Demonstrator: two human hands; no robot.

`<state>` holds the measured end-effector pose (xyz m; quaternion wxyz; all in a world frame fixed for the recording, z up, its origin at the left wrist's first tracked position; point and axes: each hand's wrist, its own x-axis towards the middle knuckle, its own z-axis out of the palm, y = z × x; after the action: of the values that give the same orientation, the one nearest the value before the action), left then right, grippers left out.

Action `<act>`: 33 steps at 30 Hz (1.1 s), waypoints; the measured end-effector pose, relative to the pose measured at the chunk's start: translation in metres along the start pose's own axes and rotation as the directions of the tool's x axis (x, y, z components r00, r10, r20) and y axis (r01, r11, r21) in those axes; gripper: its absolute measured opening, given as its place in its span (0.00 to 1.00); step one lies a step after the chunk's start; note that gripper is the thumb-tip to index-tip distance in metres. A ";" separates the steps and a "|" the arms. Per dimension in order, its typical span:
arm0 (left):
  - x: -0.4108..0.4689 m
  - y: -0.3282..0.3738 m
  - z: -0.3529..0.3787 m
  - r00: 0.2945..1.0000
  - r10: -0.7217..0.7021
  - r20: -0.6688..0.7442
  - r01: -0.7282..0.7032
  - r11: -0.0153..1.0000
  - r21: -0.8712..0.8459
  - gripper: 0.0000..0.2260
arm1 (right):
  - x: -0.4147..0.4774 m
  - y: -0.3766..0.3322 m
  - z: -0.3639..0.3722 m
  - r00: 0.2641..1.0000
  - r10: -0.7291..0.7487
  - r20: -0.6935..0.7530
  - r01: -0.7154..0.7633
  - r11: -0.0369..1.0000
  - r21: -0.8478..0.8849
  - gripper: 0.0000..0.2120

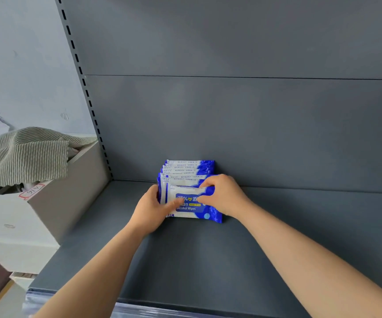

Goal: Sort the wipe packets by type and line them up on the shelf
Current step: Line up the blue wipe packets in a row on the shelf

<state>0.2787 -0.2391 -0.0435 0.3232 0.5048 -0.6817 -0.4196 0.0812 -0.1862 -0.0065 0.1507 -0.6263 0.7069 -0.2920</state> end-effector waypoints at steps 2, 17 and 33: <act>0.000 -0.002 -0.002 0.999 0.028 -0.016 -0.024 0.977 0.212 0.18 | -0.004 0.000 0.005 0.995 0.027 -0.101 -0.032 0.998 -0.054 0.21; -0.002 -0.006 -0.005 0.981 0.146 0.130 -0.165 0.976 0.142 0.21 | -0.007 0.012 0.028 0.995 0.099 -0.023 -0.094 0.983 0.159 0.18; 0.022 0.000 -0.009 0.971 0.140 0.195 -0.152 0.987 0.047 0.26 | 0.005 0.025 0.028 0.986 0.116 0.118 -0.154 0.905 0.396 0.41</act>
<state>0.2805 -0.2626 -0.0388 0.2708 0.4205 -0.7573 -0.4200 0.0769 -0.1960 -0.0424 0.3290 -0.5441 0.6652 -0.3914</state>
